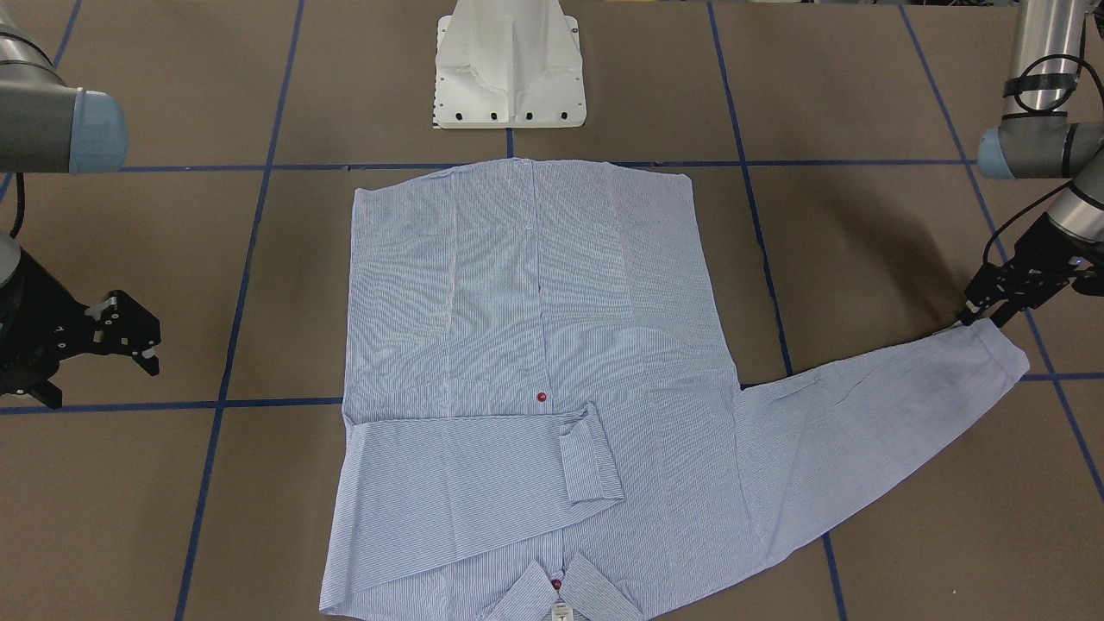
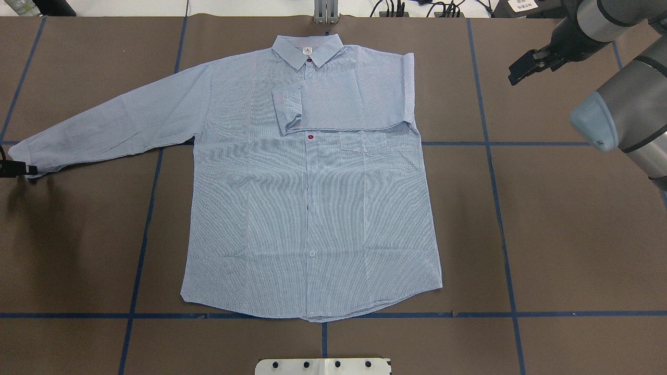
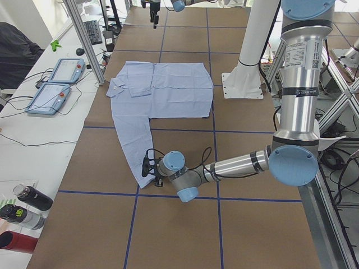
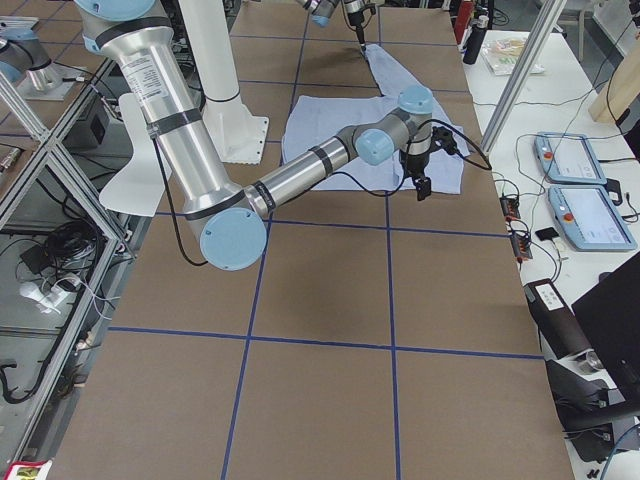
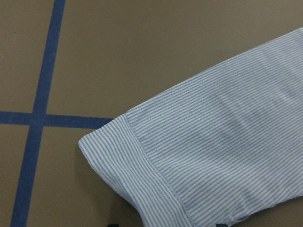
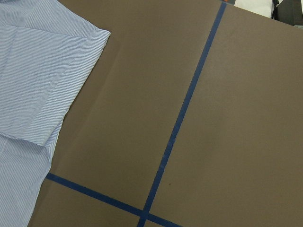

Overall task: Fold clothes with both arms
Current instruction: 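Grasp the cuff of the sleeve nearest the left gripper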

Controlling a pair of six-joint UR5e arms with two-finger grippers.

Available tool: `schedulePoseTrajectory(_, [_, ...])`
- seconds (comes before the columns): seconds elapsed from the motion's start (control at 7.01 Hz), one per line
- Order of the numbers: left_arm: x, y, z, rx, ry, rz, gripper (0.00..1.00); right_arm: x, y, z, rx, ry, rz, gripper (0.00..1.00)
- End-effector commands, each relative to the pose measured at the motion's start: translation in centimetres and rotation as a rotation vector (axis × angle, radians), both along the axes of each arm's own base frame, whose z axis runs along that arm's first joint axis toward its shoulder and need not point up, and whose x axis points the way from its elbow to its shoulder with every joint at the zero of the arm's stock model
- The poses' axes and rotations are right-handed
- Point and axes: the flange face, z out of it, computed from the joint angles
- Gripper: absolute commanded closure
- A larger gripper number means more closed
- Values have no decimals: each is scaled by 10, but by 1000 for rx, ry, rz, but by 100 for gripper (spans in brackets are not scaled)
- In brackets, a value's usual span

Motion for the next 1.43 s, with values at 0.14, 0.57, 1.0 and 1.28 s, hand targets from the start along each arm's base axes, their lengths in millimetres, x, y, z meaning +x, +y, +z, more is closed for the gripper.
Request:
schedulePoseTrajectory(0.14, [3,3,-2,8,15,7,100,1,1,-8,12,-7,4,1])
schedulePoseTrajectory(0.57, [6,4,-32,53,68,38,100,1,1,-11,16,-9,4,1])
schedulePoseTrajectory(1.0, [30,-42,-141,99,96,38,100,1,1,-9,13,-8,5,1])
schedulePoseTrajectory(1.28, [60,-93,-264,46,71,38,100,-1,1,-8,8,-6,3,1])
